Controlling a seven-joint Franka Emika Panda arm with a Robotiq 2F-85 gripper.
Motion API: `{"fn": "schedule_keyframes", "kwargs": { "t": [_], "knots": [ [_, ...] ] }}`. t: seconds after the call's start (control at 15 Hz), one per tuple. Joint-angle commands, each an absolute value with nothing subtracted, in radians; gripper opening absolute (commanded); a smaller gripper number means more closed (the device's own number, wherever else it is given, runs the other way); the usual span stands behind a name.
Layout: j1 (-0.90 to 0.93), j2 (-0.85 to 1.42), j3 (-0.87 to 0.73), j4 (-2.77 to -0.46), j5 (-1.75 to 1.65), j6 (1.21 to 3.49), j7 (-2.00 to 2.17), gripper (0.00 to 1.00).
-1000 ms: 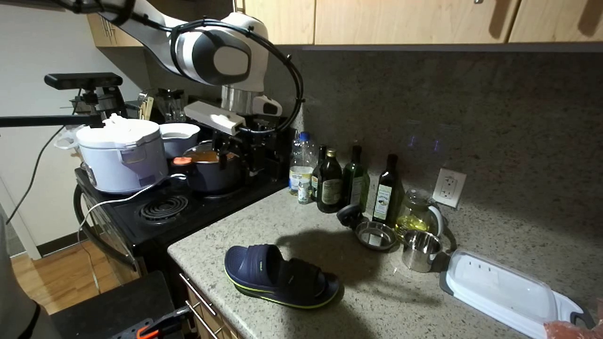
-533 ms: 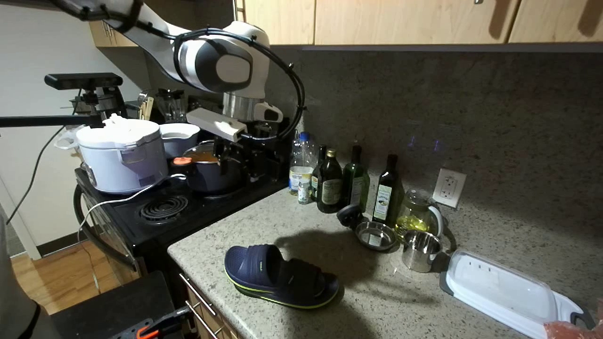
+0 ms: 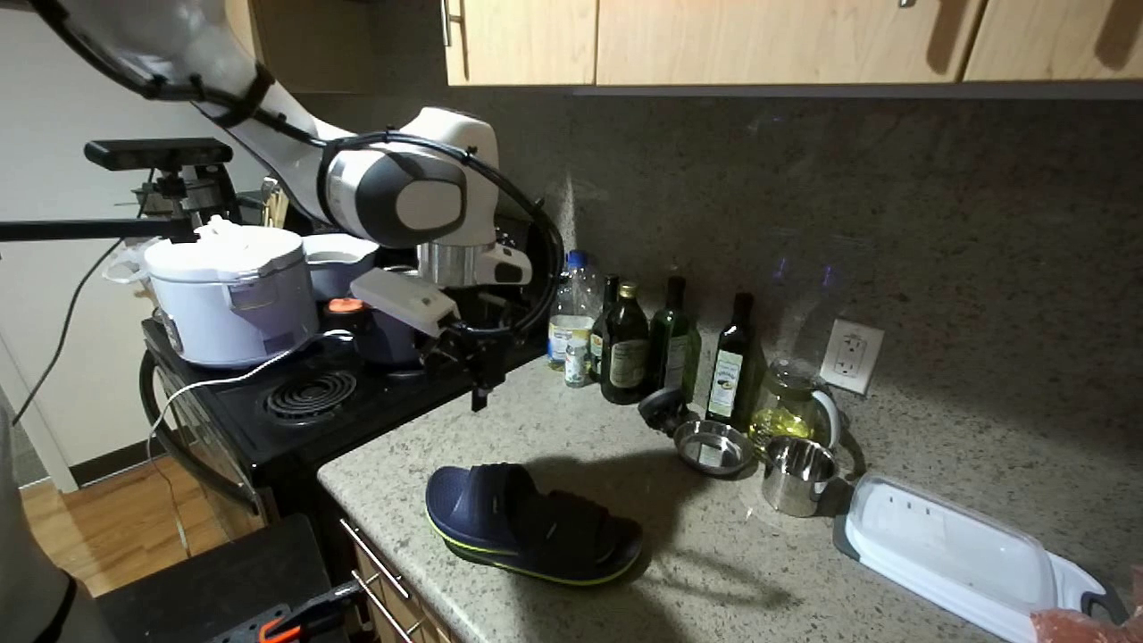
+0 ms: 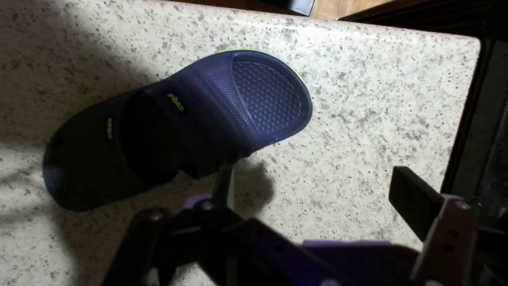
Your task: Separate the slippers on the counter
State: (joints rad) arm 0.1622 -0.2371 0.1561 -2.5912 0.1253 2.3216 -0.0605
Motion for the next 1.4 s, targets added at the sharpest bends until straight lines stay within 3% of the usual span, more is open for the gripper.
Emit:
{"fn": "schedule_keyframes", "kwargs": {
  "t": [0.0, 0.53, 1.33],
  "knots": [
    [0.139, -0.247, 0.17, -2.671, 0.011, 2.432, 0.032, 1.0],
    [0.063, -0.169, 0.223, -2.727, -0.375, 2.54, 0.374, 1.0],
    [0.104, 0.018, 0.198, -2.666, -0.529, 2.526, 0.507, 1.0]
  ]
}}
